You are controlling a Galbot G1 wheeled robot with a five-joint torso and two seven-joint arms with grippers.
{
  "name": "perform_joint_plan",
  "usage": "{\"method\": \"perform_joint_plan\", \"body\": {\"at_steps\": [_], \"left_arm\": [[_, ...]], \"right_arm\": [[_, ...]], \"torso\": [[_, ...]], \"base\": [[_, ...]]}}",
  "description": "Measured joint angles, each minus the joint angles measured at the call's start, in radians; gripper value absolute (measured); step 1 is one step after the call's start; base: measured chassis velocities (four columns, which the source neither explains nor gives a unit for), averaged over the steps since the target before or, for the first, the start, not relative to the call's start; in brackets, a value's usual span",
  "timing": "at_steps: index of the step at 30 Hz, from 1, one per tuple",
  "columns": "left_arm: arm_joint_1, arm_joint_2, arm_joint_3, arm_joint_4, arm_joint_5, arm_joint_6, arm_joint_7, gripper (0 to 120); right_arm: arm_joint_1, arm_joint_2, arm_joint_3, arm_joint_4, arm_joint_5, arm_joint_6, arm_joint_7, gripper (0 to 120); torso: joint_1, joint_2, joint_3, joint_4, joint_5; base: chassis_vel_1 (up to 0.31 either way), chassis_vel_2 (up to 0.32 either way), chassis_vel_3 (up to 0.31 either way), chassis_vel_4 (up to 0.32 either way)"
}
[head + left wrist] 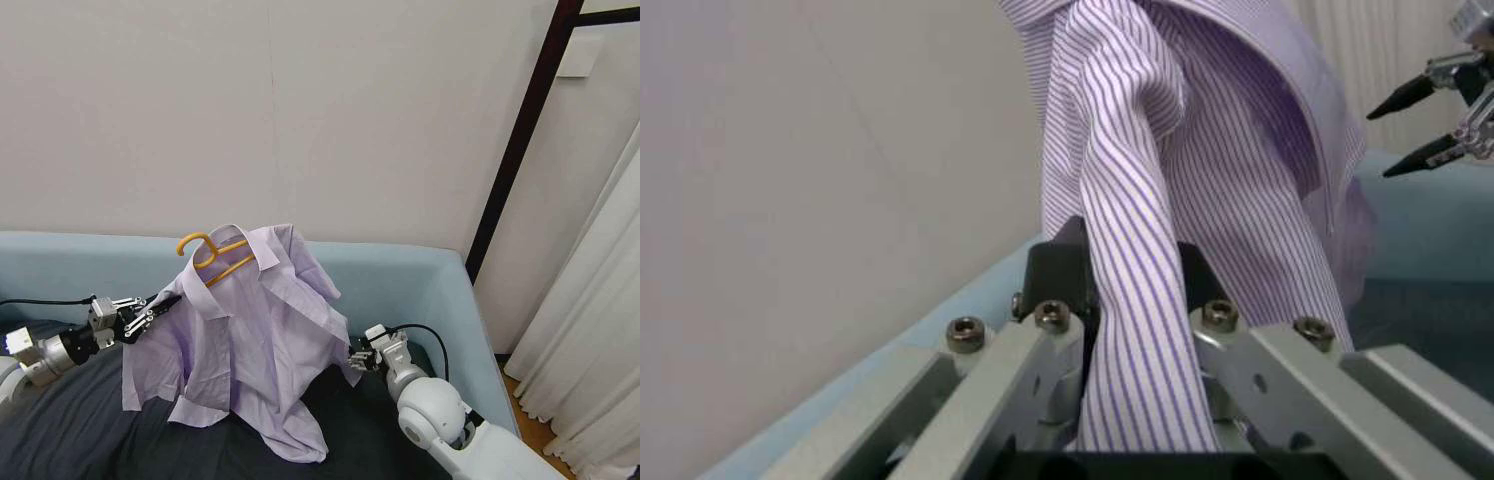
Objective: Pick up the clothes from the sofa and hang them on the clothes hanger.
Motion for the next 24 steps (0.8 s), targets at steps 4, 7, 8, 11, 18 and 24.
{"method": "perform_joint_plan", "body": {"at_steps": [4, 7, 8, 11, 18, 24], "left_arm": [[-0.023, 0.047, 0.0, -0.016, -0.04, 0.02, -0.005, 7], [-0.037, 0.09, -0.001, -0.045, -0.09, 0.049, -0.014, 7], [-0.039, 0.1, -0.002, -0.058, -0.107, 0.062, -0.02, 7], [-0.04, 0.132, -0.007, -0.096, -0.168, 0.101, -0.027, 7], [-0.05, 0.243, -0.01, -0.179, -0.275, 0.22, -0.021, 7], [-0.028, 0.279, -0.007, -0.233, -0.319, 0.282, -0.045, 7]], "right_arm": [[-0.006, -0.032, 0.002, 0.036, -0.002, 0.018, 0.003, 100], [-0.011, -0.026, -0.031, 0.061, -0.026, 0.237, 0.032, 100], [-0.007, -0.018, -0.034, 0.066, -0.044, 0.316, 0.023, 100], [0.014, -0.001, -0.035, 0.085, -0.063, 0.489, -0.04, 100], [0.097, 0.02, -0.017, 0.179, 0.065, 0.644, -0.142, 100], [0.131, 0.003, -0.041, 0.222, 0.109, 0.631, -0.158, 100]], "torso": [[0.0, 0.0, 0.0, -0.0004, 0.0001], [0.0, 0.0, 0.0, -0.0003, 0.0], [0.0, 0.0, 0.0, 0.0, 0.0], [0.0, 0.0, 0.0, 0.0002, -0.0001], [0.0, 0.0, 0.0, -0.0001, 0.0001], [0.0, 0.0, 0.0, -0.0002, 0.0]], "base": [[0.0, 0.0, 0.0, 0.0], [0.0, 0.0, 0.0, 0.0], [0.0, 0.0, 0.0, 0.0], [0.0, 0.0, 0.0, 0.0], [0.0, 0.0, 0.0, 0.0], [0.0, 0.0, 0.0, 0.0]]}}
